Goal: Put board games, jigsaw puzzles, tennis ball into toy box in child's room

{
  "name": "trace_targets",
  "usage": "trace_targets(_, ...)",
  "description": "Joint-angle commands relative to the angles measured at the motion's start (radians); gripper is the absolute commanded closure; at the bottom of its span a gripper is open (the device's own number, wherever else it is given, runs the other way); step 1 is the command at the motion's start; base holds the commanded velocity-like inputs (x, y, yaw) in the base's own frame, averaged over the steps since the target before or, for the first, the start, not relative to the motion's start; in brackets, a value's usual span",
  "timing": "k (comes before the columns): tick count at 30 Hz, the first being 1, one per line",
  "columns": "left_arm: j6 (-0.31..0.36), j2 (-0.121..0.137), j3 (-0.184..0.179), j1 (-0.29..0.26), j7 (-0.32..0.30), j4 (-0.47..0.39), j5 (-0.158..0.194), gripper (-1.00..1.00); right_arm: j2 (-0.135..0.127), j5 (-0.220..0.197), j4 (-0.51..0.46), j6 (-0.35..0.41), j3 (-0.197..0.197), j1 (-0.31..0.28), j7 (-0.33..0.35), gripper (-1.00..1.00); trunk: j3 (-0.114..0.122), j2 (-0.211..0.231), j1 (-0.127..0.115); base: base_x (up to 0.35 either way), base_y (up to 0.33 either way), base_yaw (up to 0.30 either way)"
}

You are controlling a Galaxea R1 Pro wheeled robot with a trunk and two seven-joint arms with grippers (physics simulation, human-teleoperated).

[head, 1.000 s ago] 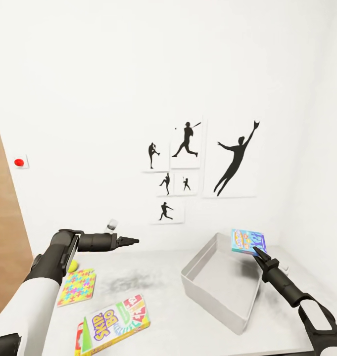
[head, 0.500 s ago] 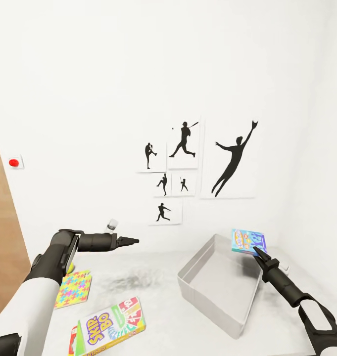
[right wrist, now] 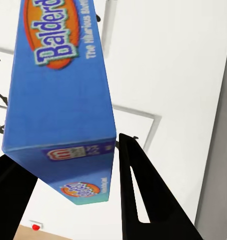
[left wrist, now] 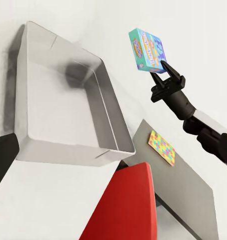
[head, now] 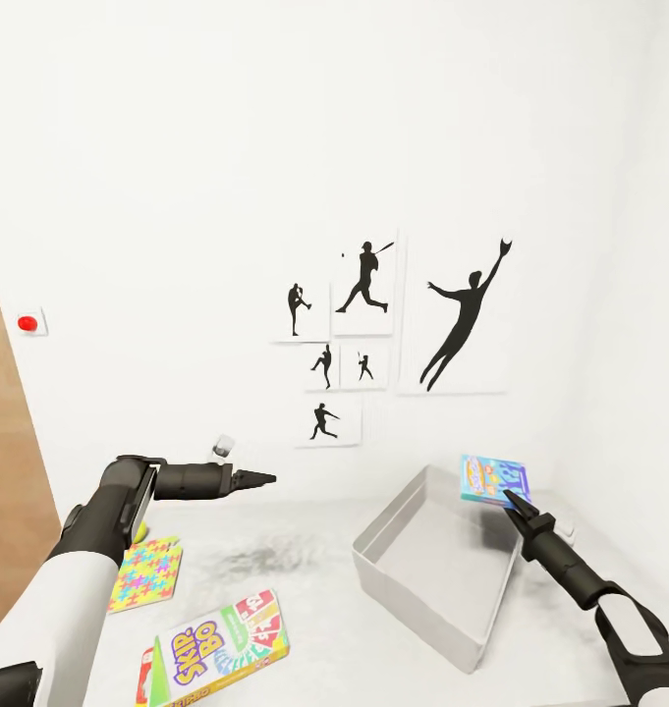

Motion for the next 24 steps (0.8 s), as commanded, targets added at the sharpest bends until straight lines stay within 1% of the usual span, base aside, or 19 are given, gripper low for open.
trace_targets(1, 0.010, 0.000, 0.003, 0.000, -0.009, -0.001, -0.011, -1.00, -0.002, -0.003, 0.000, 0.007, -0.002, -0.001, 0.003, 1.00, 0.000, -0.001, 0.000, 0.000, 0.000, 0.000)
trace_targets(5, 0.010, 0.004, 0.006, 0.000, -0.010, -0.001, -0.010, -1.00, -0.005, 0.002, -0.024, 0.010, 0.004, -0.001, -0.005, 1.00, 0.000, -0.001, 0.000, 0.000, 0.000, 0.000)
trace_targets(7, 0.010, 0.005, 0.006, 0.000, -0.010, -0.001, -0.010, -1.00, -0.006, 0.017, -0.039, 0.022, 0.006, -0.001, -0.027, 1.00, 0.000, -0.001, 0.000, 0.000, 0.000, 0.000)
trace_targets(8, 0.010, 0.005, 0.007, 0.000, -0.010, -0.001, -0.010, -1.00, -0.006, 0.035, -0.046, 0.043, 0.006, -0.001, -0.053, 1.00, 0.000, -0.001, 0.000, 0.000, 0.000, 0.000)
trace_targets(10, 0.010, 0.005, 0.008, 0.000, -0.010, -0.001, -0.010, -1.00, -0.008, 0.056, -0.054, 0.075, 0.005, -0.004, -0.087, 1.00, 0.000, -0.001, 0.000, 0.000, 0.000, 0.000)
trace_targets(12, 0.010, 0.007, 0.009, 0.000, -0.010, -0.001, -0.010, -1.00, -0.014, 0.092, -0.070, 0.158, 0.003, -0.025, -0.175, 1.00, 0.000, -0.001, 0.000, 0.000, 0.000, 0.000)
trace_targets(13, 0.011, 0.007, 0.009, 0.000, -0.010, -0.001, -0.010, -1.00, -0.016, 0.097, -0.072, 0.177, 0.002, -0.034, -0.200, 1.00, 0.000, -0.001, 0.000, 0.000, 0.000, 0.000)
trace_targets(14, 0.011, 0.008, 0.009, 0.000, -0.010, -0.001, -0.010, -1.00, -0.018, 0.105, -0.076, 0.208, 0.002, -0.057, -0.256, 1.00, 0.000, -0.001, 0.000, 0.000, 0.000, 0.000)
trace_targets(15, 0.011, 0.007, 0.009, 0.000, -0.010, -0.001, -0.010, -1.00, -0.018, 0.107, -0.077, 0.221, 0.002, -0.069, -0.284, 1.00, 0.000, -0.001, 0.000, 0.000, 0.000, 0.000)
trace_targets(16, 0.011, 0.008, 0.008, 0.000, -0.010, -0.001, -0.010, -1.00, -0.019, 0.107, -0.079, 0.239, 0.001, -0.091, -0.339, 1.00, 0.000, -0.001, 0.000, 0.000, 0.000, 0.000)
trace_targets(17, 0.011, 0.008, 0.008, 0.000, -0.010, -0.001, -0.010, -1.00, -0.019, 0.106, -0.079, 0.246, 0.001, -0.101, -0.365, 1.00, 0.000, -0.001, 0.000, 0.000, 0.000, 0.000)
trace_targets(18, 0.011, 0.007, 0.008, 0.000, -0.010, -0.001, -0.010, -1.00, -0.020, 0.104, -0.080, 0.257, -0.001, -0.118, -0.409, 1.00, 0.000, -0.001, 0.000, 0.000, 0.000, 0.000)
trace_targets(20, 0.011, 0.007, 0.008, 0.000, -0.010, -0.001, -0.010, -1.00, -0.018, 0.099, -0.081, 0.272, -0.004, -0.134, -0.457, 1.00, 0.000, -0.001, 0.000, 0.000, 0.000, 0.000)
trace_targets(24, 0.011, 0.007, 0.008, 0.000, -0.010, -0.001, -0.010, -1.00, -0.010, 0.077, -0.086, 0.299, -0.006, -0.147, -0.499, 1.00, 0.000, -0.001, 0.000, 0.000, 0.000, 0.000)
